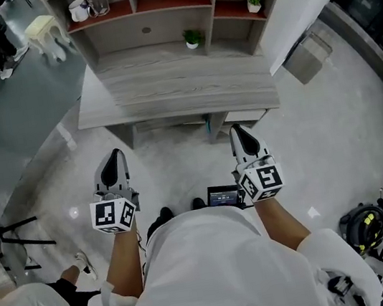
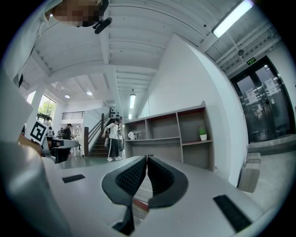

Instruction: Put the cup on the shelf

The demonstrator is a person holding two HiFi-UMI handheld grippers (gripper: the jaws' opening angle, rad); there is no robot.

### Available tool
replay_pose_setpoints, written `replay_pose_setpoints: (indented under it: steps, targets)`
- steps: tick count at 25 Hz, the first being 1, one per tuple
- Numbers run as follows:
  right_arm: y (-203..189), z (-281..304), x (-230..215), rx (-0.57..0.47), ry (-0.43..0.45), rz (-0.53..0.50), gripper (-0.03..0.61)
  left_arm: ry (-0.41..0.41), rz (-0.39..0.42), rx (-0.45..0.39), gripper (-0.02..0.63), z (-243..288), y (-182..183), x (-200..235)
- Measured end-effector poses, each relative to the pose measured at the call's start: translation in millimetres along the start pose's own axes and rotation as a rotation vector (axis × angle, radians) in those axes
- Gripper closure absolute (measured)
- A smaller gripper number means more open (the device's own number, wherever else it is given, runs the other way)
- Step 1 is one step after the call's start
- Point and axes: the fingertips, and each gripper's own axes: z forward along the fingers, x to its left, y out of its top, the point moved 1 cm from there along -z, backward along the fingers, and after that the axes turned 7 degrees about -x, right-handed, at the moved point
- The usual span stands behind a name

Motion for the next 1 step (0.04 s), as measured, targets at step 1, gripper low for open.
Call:
replay_pose_setpoints:
  steps: [1]
  targets:
    - [0.6, 1.3, -1.0, -0.002, 0.003, 0.004, 0.541, 0.0, -0.001, 0.002, 0.604, 0.7, -0.5, -1.0]
